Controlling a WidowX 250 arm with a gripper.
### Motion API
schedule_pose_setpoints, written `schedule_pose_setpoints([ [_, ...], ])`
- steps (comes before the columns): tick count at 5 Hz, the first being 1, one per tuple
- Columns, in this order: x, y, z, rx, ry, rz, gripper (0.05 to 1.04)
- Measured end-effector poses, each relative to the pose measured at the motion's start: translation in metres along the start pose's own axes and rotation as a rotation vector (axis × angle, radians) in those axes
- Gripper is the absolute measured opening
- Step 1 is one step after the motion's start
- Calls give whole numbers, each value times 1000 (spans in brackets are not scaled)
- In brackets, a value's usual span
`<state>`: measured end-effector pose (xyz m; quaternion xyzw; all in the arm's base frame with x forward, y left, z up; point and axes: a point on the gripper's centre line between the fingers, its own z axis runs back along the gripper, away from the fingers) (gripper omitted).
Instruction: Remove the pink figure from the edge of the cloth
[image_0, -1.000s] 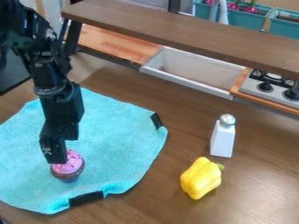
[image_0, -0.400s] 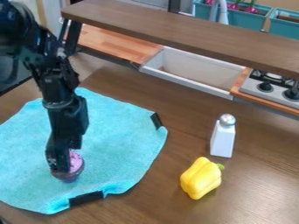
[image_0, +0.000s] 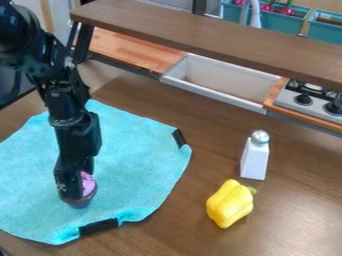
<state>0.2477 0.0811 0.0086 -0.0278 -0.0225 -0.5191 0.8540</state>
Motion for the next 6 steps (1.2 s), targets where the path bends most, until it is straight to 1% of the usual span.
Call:
schedule_pose_setpoints([
  [1,5,0,10,14,-28,-7,783],
  [2,21,-4,27,39,-49,-48,781],
  [3,52,-17,43,52,-84,-119,780],
  [4,83,-36,47,44,-102,-196,780],
  [5,111,-53,35,34,-88,-256,779],
  [6,126,-62,10,5,-54,-284,779],
])
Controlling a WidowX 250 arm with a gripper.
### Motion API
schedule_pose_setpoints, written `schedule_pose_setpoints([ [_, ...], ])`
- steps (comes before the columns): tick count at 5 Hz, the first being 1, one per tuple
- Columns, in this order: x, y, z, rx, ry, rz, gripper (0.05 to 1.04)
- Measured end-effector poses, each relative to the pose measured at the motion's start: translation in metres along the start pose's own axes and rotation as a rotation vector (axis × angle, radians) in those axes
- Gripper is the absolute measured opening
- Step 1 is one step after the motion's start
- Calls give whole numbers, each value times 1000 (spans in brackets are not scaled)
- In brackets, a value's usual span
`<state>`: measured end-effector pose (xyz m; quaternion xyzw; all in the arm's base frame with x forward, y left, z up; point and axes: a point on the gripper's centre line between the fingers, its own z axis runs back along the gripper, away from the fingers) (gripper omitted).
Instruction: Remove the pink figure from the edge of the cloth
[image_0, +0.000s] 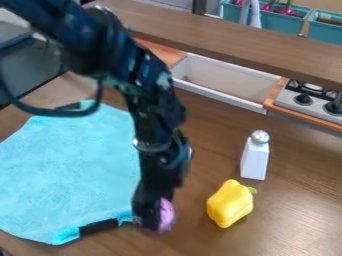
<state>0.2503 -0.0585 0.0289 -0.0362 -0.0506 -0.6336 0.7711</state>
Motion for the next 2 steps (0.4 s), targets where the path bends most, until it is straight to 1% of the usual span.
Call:
schedule_pose_setpoints([
  [1,13,-6,-21,-33,9,-38,779],
  [2,18,0,-24,-17,15,-50,845],
])
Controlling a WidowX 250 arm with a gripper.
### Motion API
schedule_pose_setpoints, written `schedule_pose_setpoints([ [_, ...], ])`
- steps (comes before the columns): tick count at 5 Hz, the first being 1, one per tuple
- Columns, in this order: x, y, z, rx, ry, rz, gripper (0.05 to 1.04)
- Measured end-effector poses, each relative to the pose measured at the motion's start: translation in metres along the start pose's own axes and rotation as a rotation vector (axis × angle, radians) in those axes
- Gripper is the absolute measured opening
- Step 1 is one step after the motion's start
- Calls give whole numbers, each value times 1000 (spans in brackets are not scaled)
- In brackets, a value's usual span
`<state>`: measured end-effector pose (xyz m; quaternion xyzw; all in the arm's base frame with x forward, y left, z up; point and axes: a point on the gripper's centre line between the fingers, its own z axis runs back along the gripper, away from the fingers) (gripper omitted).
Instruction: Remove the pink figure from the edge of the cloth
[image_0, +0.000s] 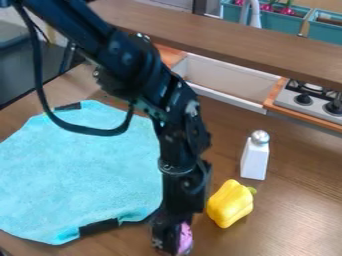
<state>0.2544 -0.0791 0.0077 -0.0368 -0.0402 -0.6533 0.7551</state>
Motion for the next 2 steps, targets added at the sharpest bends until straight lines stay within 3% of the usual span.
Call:
schedule_pose_setpoints([
  [1,-2,-2,0,-30,-15,1,1010],
  [2,-4,3,19,8,-54,6,1005],
])
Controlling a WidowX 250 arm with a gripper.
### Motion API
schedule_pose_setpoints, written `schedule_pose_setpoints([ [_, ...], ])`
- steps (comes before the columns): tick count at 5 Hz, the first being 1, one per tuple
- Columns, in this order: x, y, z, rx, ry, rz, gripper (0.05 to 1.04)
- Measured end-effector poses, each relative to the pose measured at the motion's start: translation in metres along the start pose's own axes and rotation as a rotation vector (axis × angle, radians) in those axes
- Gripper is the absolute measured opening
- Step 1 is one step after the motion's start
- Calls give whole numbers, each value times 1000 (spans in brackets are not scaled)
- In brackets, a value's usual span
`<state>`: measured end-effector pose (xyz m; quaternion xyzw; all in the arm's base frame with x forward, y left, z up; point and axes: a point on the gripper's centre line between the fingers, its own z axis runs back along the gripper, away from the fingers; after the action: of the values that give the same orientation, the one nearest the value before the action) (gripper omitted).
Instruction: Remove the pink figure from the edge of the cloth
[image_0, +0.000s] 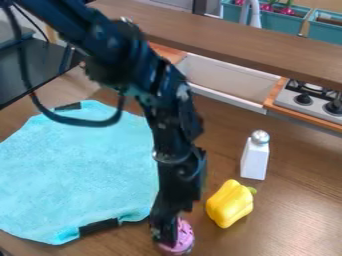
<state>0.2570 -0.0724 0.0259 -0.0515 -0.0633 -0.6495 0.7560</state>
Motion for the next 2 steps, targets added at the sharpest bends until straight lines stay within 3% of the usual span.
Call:
schedule_pose_setpoints([
  [1,-5,0,8,6,-17,-2,1000],
  [2,-12,-1,30,42,-46,9,1000],
])
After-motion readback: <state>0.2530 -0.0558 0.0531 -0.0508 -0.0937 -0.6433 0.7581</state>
